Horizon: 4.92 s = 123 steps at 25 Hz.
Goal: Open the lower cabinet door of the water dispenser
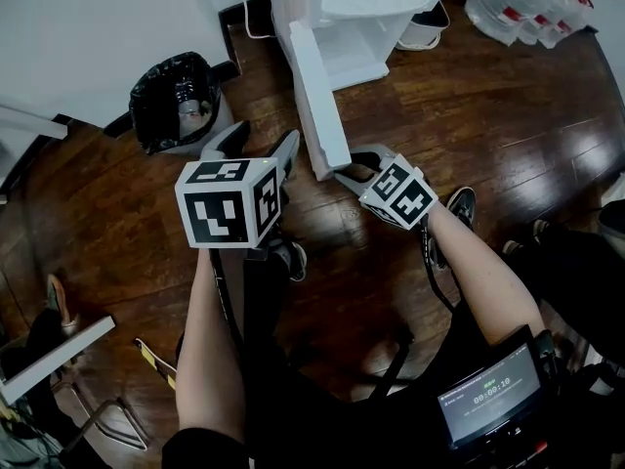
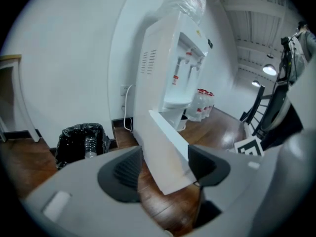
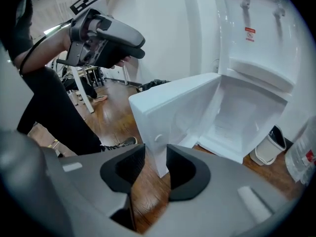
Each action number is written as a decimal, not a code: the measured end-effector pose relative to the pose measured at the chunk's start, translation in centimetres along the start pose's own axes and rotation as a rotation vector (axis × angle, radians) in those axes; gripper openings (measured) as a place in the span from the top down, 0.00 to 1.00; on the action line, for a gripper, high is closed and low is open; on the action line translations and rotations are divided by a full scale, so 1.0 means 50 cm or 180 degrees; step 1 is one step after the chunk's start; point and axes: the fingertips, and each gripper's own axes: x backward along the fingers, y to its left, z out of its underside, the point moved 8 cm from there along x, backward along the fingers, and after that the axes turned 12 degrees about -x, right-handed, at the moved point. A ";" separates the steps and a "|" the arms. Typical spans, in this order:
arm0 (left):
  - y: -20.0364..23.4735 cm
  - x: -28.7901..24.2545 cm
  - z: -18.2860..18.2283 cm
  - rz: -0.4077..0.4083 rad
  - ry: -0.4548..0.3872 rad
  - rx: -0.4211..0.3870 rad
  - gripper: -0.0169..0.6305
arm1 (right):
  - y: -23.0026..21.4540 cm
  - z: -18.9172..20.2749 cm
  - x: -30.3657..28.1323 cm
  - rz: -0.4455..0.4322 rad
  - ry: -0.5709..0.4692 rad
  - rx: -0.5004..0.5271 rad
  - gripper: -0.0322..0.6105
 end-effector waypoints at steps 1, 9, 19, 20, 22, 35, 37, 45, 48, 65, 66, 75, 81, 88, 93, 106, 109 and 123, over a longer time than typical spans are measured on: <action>0.006 0.003 0.003 -0.0001 0.0006 -0.0007 0.50 | 0.008 -0.005 -0.007 -0.0029 -0.0011 0.0004 0.74; 0.054 0.032 0.016 -0.0102 -0.0103 0.0160 0.50 | 0.051 -0.035 -0.051 -0.0171 -0.0118 -0.0029 0.76; 0.113 0.062 0.018 -0.0618 -0.0448 0.0626 0.54 | 0.100 -0.079 -0.102 -0.0214 -0.0215 -0.0035 0.78; 0.116 0.065 0.018 -0.0669 -0.0470 0.0636 0.54 | 0.104 -0.083 -0.107 -0.0219 -0.0228 -0.0035 0.78; 0.121 0.067 0.015 -0.0720 -0.0518 0.0666 0.56 | 0.110 -0.090 -0.116 -0.0231 -0.0258 -0.0038 0.78; 0.127 0.060 0.005 -0.0727 -0.0497 0.0521 0.58 | 0.164 -0.161 -0.177 -0.0310 -0.0417 0.0074 0.83; 0.125 0.054 0.000 -0.0692 -0.0487 0.0489 0.58 | 0.173 -0.170 -0.186 -0.0352 -0.0452 0.0077 0.88; 0.148 0.041 -0.024 -0.0734 -0.0511 0.0496 0.58 | 0.177 -0.194 -0.210 -0.0440 -0.0451 0.0211 0.91; 0.166 0.048 -0.030 -0.0875 -0.0585 0.0531 0.58 | 0.179 -0.202 -0.220 -0.0451 -0.0468 0.0222 0.91; 0.165 0.060 -0.055 -0.1051 -0.0806 0.0525 0.62 | 0.191 -0.242 -0.251 -0.0281 -0.0451 0.0050 0.91; 0.161 0.060 -0.059 -0.1042 -0.0827 0.0524 0.63 | 0.187 -0.241 -0.241 -0.0195 -0.0440 0.0138 0.92; 0.044 0.019 -0.123 -0.0707 -0.1040 0.0432 0.66 | -0.007 -0.209 0.030 0.0329 -0.1101 -0.0680 0.94; -0.064 -0.041 -0.169 -0.0358 -0.1076 0.0109 0.74 | -0.104 -0.195 0.238 0.0675 -0.1831 -0.1109 0.94; -0.198 -0.093 -0.222 0.0133 -0.1081 -0.0102 0.86 | -0.145 -0.204 0.377 0.0927 -0.2293 -0.0998 0.94; -0.249 -0.148 -0.216 0.0238 -0.0973 -0.0157 0.89 | -0.179 -0.199 0.427 0.1018 -0.2473 -0.1092 0.94; -0.329 -0.174 -0.243 0.0539 -0.1186 -0.0161 0.89 | -0.200 -0.157 0.479 0.1087 -0.2403 -0.1119 0.94; -0.332 -0.170 -0.241 0.0550 -0.1221 -0.0225 0.89 | -0.201 -0.148 0.473 0.1077 -0.2379 -0.1136 0.94; -0.328 -0.173 -0.233 0.0564 -0.1159 -0.0206 0.89 | -0.201 -0.146 0.462 0.1038 -0.2327 -0.1162 0.94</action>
